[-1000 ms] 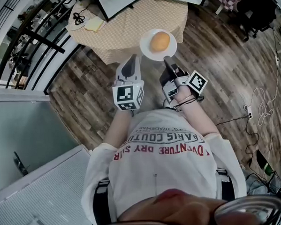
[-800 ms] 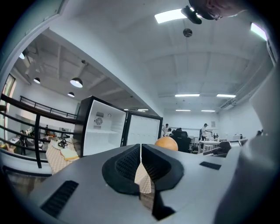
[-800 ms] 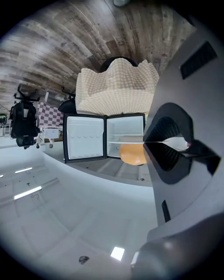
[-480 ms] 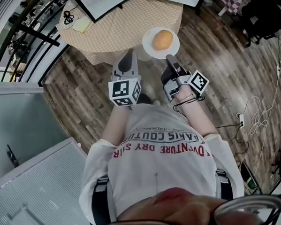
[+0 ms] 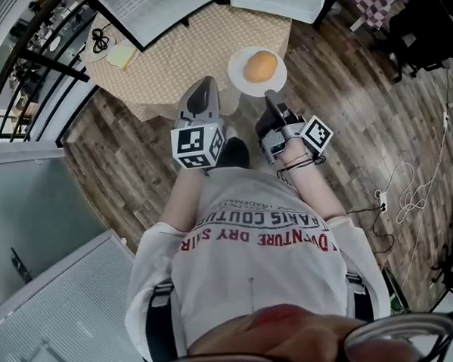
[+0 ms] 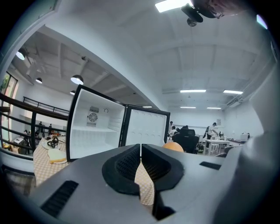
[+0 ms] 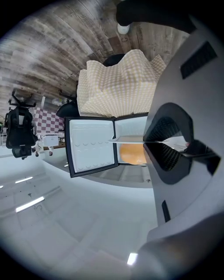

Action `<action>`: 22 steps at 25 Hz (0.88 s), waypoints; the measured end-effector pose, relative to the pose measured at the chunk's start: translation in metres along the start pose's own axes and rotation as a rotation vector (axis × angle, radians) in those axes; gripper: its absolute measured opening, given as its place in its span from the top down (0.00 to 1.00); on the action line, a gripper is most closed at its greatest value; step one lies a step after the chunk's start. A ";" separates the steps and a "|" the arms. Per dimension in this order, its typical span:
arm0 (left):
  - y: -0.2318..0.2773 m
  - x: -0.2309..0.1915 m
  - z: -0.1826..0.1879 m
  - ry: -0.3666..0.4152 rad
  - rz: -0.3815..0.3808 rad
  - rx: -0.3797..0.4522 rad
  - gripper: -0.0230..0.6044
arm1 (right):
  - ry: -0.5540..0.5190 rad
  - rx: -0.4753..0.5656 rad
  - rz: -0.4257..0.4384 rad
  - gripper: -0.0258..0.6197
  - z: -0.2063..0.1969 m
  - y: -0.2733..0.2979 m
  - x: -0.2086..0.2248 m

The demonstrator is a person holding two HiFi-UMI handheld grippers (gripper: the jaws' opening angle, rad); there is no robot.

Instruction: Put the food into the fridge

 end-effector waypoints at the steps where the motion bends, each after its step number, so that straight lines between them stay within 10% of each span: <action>1: 0.011 -0.006 0.000 -0.006 0.003 -0.002 0.92 | 0.008 0.002 0.001 0.91 0.005 0.011 -0.002; 22: 0.183 -0.166 0.008 -0.064 0.109 0.009 0.92 | -0.026 -0.086 -0.031 0.91 0.046 0.265 -0.033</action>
Point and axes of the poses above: the fingertips, and each gripper's own axes: y forward along the fingers, x to its right, z out of its top, the point moved 6 cm from there along -y, backward along the fingers, and after that the axes turned 12 degrees about y, right-handed, at the moved point
